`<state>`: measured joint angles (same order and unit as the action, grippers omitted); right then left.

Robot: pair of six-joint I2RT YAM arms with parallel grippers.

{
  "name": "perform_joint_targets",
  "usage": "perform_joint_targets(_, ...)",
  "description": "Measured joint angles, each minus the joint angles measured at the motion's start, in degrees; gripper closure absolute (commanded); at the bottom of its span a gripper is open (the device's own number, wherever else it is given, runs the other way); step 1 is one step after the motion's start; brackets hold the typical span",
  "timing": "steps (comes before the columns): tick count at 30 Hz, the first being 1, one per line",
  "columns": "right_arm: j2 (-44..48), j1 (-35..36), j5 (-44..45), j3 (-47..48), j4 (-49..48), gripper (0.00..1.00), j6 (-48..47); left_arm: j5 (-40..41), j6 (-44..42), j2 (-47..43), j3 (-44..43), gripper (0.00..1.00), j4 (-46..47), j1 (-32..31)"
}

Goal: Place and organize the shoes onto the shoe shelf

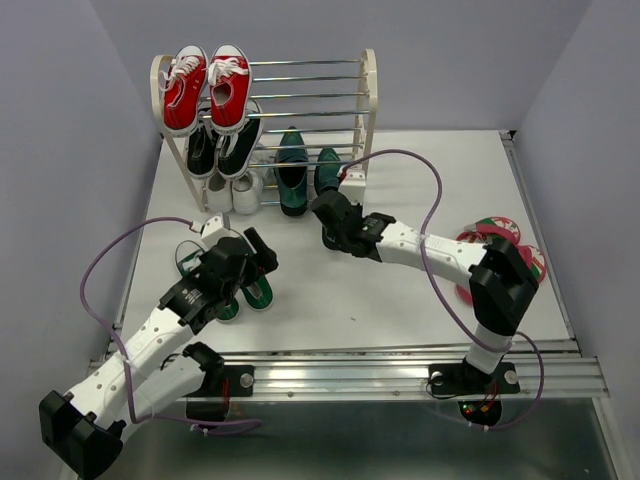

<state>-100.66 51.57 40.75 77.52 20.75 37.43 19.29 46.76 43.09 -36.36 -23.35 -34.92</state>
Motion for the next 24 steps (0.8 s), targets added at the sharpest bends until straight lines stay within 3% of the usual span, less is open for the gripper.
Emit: perform_joint_targets(24,-8.3,-4.3,-2.1,6.0,-8.5,0.99,-5.2,-0.7,0.0,2.5,0.0,0.01,0.4,0.0)
